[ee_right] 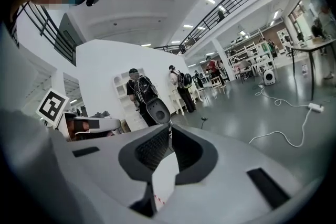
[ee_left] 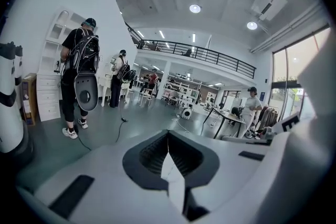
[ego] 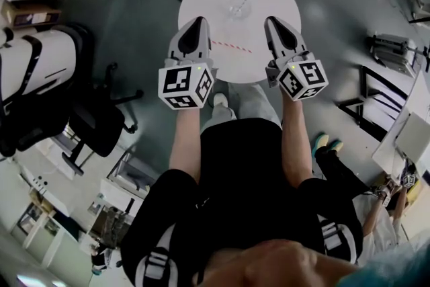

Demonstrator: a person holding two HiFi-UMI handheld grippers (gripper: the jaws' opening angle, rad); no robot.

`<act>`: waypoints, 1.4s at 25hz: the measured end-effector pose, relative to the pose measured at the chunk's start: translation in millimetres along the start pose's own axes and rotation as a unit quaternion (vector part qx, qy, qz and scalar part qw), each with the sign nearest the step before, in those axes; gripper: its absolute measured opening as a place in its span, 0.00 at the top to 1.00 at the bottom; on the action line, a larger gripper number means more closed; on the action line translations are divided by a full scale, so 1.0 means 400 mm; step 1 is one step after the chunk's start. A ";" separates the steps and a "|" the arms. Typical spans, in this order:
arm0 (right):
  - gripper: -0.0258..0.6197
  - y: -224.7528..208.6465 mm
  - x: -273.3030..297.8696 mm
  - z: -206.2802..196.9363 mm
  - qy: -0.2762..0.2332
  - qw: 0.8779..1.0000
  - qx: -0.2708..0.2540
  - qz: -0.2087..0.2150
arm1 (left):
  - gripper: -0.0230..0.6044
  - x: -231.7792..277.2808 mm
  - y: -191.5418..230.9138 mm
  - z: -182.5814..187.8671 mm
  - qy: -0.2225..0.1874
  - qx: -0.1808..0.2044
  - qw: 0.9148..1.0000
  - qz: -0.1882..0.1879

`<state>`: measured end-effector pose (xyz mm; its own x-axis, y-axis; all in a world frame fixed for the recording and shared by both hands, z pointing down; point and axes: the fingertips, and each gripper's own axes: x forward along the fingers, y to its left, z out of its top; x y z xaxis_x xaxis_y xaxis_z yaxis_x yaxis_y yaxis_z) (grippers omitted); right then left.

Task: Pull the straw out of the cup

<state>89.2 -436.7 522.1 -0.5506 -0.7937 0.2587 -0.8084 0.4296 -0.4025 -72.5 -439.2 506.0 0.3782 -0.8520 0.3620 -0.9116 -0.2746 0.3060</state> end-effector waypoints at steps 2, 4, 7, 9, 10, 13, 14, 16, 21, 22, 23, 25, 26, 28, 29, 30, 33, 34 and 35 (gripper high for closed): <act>0.91 -0.018 0.019 -0.025 0.021 1.000 -0.001 0.001 | 0.95 0.013 0.005 -0.011 0.006 -0.003 1.000 0.006; 0.87 -0.034 0.041 -0.049 0.039 0.999 0.002 0.004 | 0.95 0.027 0.013 -0.021 0.011 -0.005 1.000 0.011; 0.87 -0.050 0.073 -0.079 0.057 0.998 0.006 0.002 | 0.95 0.038 0.031 -0.033 0.018 -0.008 1.000 0.019; 0.85 -0.066 0.092 -0.095 0.069 0.998 0.006 -0.002 | 0.95 0.046 0.039 -0.038 0.021 -0.010 0.999 0.024; 0.84 -0.076 0.104 -0.102 0.075 0.997 0.007 -0.004 | 0.95 0.052 0.043 -0.039 0.020 -0.011 0.999 0.027; 0.77 -0.099 0.140 -0.133 0.095 0.995 0.009 -0.009 | 0.95 0.064 0.054 -0.045 0.022 -0.012 0.999 0.032; 0.76 -0.107 0.149 -0.145 0.102 0.995 0.010 -0.011 | 0.95 0.068 0.057 -0.048 0.024 -0.013 0.999 0.034; 0.75 -0.123 0.167 -0.164 0.114 0.993 0.013 -0.013 | 0.95 0.076 0.065 -0.054 0.029 -0.015 0.999 0.038; 0.63 -0.173 0.225 -0.209 0.132 0.990 0.029 -0.030 | 0.95 0.090 0.112 -0.065 0.035 -0.016 0.997 0.061; 0.63 -0.183 0.234 -0.220 0.137 0.989 0.033 -0.032 | 0.95 0.091 0.119 -0.068 0.037 -0.018 0.997 0.065; 0.63 -0.191 0.242 -0.229 0.141 0.989 0.037 -0.033 | 0.95 0.091 0.125 -0.069 0.038 -0.019 0.997 0.069; 0.63 -0.207 0.262 -0.242 0.145 0.988 0.041 -0.036 | 0.95 0.091 0.136 -0.068 0.040 -0.020 0.996 0.074; 0.63 -0.215 0.272 -0.248 0.147 0.987 0.043 -0.039 | 0.95 0.092 0.142 -0.069 0.041 -0.021 0.996 0.077; 0.63 -0.229 0.289 -0.263 0.152 0.986 0.050 -0.041 | 0.95 0.094 0.149 -0.077 0.046 -0.020 0.995 0.081; 0.63 -0.234 0.296 -0.270 0.154 0.986 0.054 -0.042 | 0.95 0.097 0.151 -0.082 0.049 -0.019 0.995 0.082; 0.63 -0.238 0.301 -0.275 0.157 0.985 0.056 -0.042 | 0.95 0.100 0.153 -0.087 0.051 -0.019 0.995 0.082; 0.63 -0.245 0.316 -0.284 0.161 0.985 0.058 -0.039 | 0.95 0.109 0.154 -0.092 0.055 -0.021 0.995 0.084; 0.63 -0.247 0.319 -0.286 0.161 0.984 0.060 -0.039 | 0.95 0.111 0.154 -0.093 0.055 -0.023 0.995 0.085; 0.64 -0.250 0.322 -0.288 0.162 0.984 0.060 -0.041 | 0.95 0.114 0.153 -0.094 0.056 -0.025 0.994 0.085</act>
<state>75.0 -532.3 696.7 -0.5382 -0.6365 0.5525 -0.8328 0.3005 -0.4650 -105.2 -478.0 574.5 0.2373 -0.8286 0.5071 -0.9559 -0.1062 0.2739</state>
